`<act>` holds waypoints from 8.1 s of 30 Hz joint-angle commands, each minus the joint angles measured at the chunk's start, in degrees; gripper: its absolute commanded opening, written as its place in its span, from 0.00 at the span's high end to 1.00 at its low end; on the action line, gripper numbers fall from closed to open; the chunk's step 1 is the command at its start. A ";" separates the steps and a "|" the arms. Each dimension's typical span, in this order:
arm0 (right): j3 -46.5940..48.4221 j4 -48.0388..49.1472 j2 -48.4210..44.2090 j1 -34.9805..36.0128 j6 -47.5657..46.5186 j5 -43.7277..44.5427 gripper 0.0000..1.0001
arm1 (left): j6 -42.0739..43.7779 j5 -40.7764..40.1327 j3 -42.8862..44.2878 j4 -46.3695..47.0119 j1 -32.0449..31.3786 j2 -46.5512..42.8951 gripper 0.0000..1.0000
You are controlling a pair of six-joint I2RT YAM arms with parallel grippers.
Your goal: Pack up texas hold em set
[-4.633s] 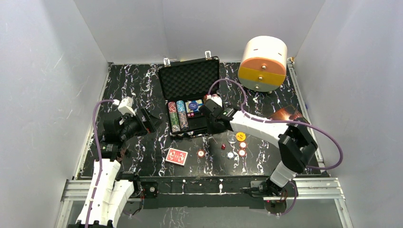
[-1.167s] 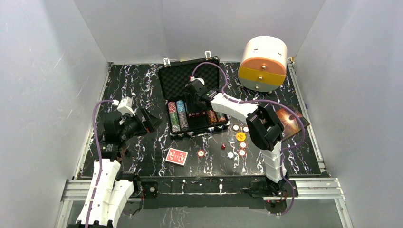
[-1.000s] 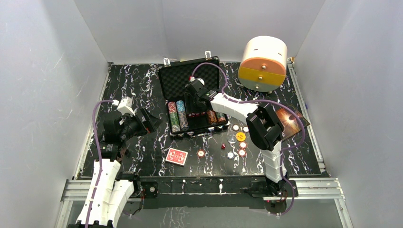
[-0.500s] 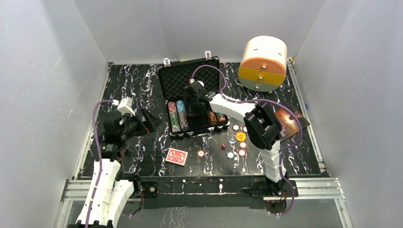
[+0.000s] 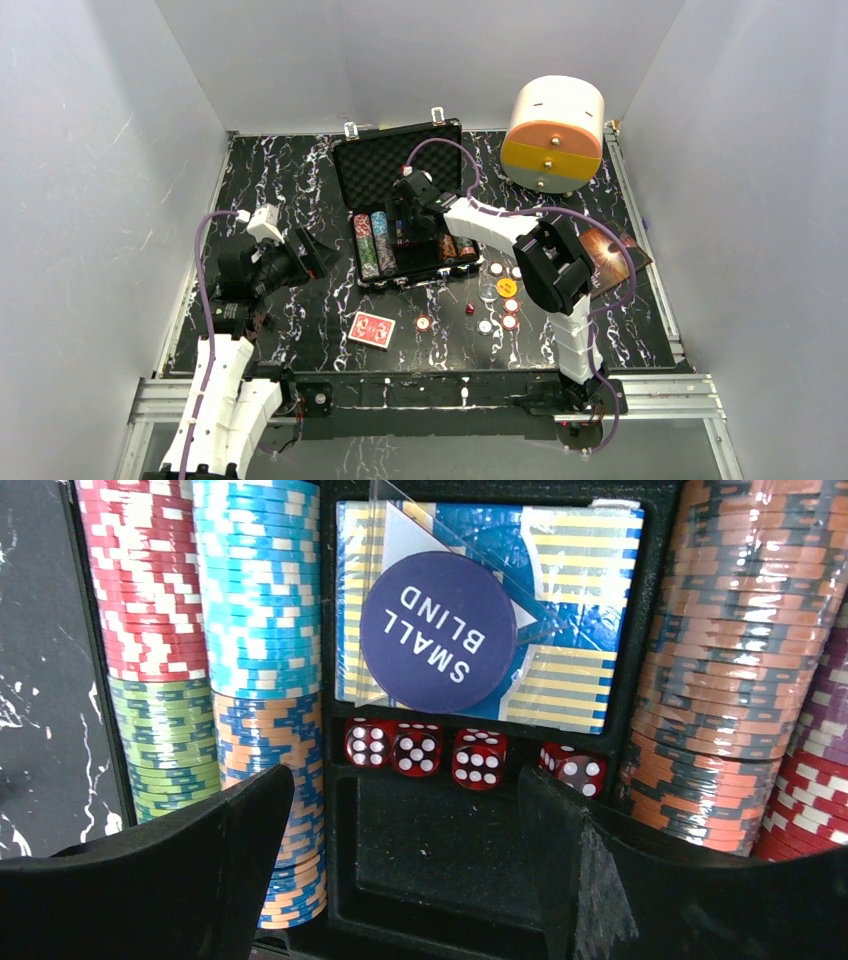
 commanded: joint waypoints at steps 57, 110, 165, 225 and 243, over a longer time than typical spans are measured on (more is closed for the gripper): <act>-0.76 4.67 -4.03 -0.91 0.63 -2.06 0.06 | 0.13 -0.32 0.93 -1.08 0.26 -0.47 0.02; -34.55 -13.82 -27.08 4.38 24.15 14.46 0.51 | -0.05 -0.29 0.94 -0.99 0.25 -1.17 0.02; 2.27 -3.56 -2.91 -1.68 -3.39 4.64 0.72 | -0.05 -1.02 0.98 -1.34 0.26 -0.82 0.02; 5.55 -2.85 -0.69 -3.07 -6.63 4.34 0.59 | -0.05 -1.11 0.94 -1.38 0.22 -0.82 0.02; 2.93 -0.52 -7.87 -9.02 -34.44 -24.25 0.43 | -0.05 -1.29 1.04 -1.43 0.22 -0.82 0.02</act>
